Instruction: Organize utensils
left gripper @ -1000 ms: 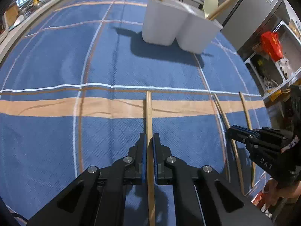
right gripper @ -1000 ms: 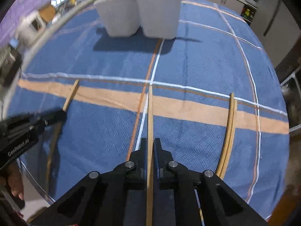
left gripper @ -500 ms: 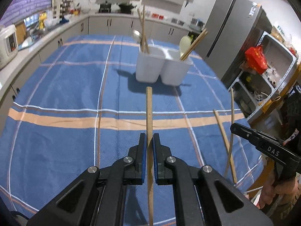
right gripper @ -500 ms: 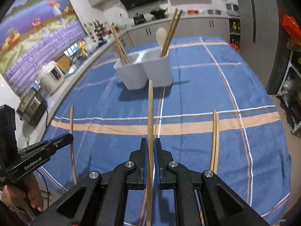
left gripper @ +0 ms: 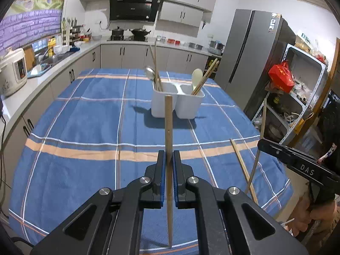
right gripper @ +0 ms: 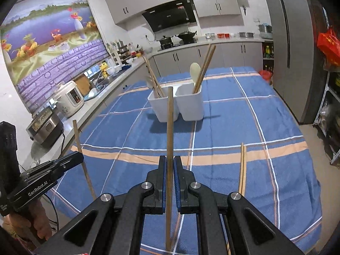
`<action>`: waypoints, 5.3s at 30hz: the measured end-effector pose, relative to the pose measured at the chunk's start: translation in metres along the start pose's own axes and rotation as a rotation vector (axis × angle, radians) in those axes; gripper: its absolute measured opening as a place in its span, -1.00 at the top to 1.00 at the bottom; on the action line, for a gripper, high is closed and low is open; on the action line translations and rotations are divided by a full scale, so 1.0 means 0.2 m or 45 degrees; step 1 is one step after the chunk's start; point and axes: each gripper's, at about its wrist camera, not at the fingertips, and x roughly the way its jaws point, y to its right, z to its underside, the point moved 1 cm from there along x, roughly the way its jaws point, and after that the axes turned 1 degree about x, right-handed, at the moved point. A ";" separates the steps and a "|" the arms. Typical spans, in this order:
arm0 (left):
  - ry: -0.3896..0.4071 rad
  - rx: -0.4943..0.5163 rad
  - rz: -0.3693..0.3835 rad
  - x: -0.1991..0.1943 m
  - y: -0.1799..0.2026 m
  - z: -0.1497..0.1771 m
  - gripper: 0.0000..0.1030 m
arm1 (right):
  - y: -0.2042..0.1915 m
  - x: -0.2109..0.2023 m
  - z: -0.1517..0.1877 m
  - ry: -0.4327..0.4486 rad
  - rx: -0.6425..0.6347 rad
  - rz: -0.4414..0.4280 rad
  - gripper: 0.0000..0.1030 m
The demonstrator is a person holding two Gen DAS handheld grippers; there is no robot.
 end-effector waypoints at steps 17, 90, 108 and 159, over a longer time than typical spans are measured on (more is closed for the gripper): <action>0.174 0.004 0.061 -0.11 0.01 -0.34 0.89 | -0.06 -0.08 -0.31 0.188 -0.034 -0.009 0.87; -0.179 -0.084 -0.108 0.47 0.01 -0.14 -0.05 | 0.66 0.45 0.20 -0.390 0.174 0.382 0.74; -0.247 -0.112 -0.110 0.48 0.04 -0.04 -0.05 | 0.58 0.50 0.19 -0.398 0.189 0.371 0.83; -0.579 0.325 0.063 1.15 0.69 0.08 0.90 | 0.77 0.34 0.26 -0.402 0.220 0.369 0.77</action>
